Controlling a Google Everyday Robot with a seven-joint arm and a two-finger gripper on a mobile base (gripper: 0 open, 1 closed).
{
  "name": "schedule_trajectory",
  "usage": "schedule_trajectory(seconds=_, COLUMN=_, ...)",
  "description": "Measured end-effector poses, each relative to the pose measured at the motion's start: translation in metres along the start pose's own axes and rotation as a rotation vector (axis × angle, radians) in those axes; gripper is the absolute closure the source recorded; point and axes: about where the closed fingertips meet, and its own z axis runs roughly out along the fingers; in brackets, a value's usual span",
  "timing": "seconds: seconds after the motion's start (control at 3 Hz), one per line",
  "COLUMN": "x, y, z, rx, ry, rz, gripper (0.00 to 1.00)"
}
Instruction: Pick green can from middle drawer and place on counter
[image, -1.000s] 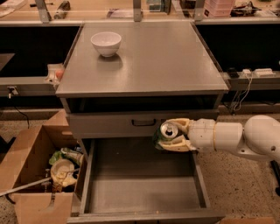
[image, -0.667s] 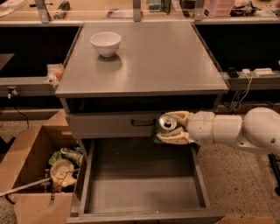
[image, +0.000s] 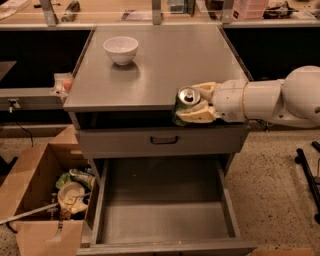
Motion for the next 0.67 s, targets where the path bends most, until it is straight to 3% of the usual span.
schedule_trajectory(seconds=0.67, x=-0.014, y=-0.013, z=-0.005, rx=0.029, ry=-0.01, rz=0.033, gripper=1.0)
